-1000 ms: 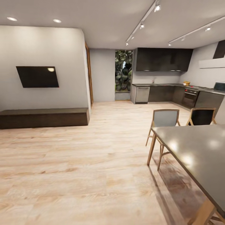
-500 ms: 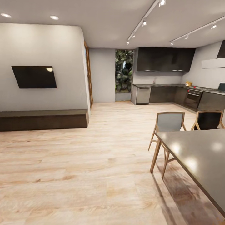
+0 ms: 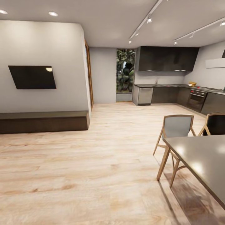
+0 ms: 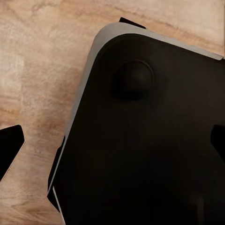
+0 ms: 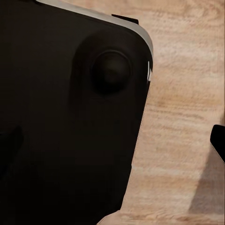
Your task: In the kitchen, take the popcorn bag from the countertop, put it into the microwave, and heat it until the popcorn is cooked so the cooked popcorn ends up inside the bag.
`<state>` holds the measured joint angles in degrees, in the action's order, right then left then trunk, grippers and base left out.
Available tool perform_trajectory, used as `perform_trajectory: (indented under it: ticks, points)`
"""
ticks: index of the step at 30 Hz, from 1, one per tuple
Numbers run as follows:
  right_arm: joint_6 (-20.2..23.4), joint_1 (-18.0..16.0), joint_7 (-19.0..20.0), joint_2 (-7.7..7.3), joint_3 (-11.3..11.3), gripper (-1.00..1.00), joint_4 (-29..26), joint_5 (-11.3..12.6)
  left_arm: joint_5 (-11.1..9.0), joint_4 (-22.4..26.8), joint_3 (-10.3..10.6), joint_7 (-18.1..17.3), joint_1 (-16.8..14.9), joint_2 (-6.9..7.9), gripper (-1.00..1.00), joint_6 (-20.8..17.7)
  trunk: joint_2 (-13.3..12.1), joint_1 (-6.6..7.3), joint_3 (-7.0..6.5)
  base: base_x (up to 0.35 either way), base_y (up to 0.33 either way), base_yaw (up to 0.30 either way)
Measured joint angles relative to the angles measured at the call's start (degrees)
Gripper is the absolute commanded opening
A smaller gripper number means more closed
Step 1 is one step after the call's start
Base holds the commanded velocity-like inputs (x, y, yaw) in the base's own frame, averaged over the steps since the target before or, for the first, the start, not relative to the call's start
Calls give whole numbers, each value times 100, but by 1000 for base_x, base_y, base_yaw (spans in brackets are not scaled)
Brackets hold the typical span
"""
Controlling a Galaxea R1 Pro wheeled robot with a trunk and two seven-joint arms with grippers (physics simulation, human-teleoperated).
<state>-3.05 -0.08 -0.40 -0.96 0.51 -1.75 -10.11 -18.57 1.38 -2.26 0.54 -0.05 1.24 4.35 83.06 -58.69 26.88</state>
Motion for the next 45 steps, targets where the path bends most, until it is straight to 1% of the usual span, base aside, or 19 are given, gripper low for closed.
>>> perform_trajectory:
  ticks: [7, 45]
  points:
    - [-8, 0, 0, 0, 0, 100, 0, -3, -8, 0, 0, 2, -2, 0, 100, -21, 0, 0, 0, 328, 84, 0]
    - [-9, 0, 0, 0, 0, 100, 0, 4, -9, 1, 0, 5, -3, -1, 100, -15, 0, 0, 0, 336, 1, 0]
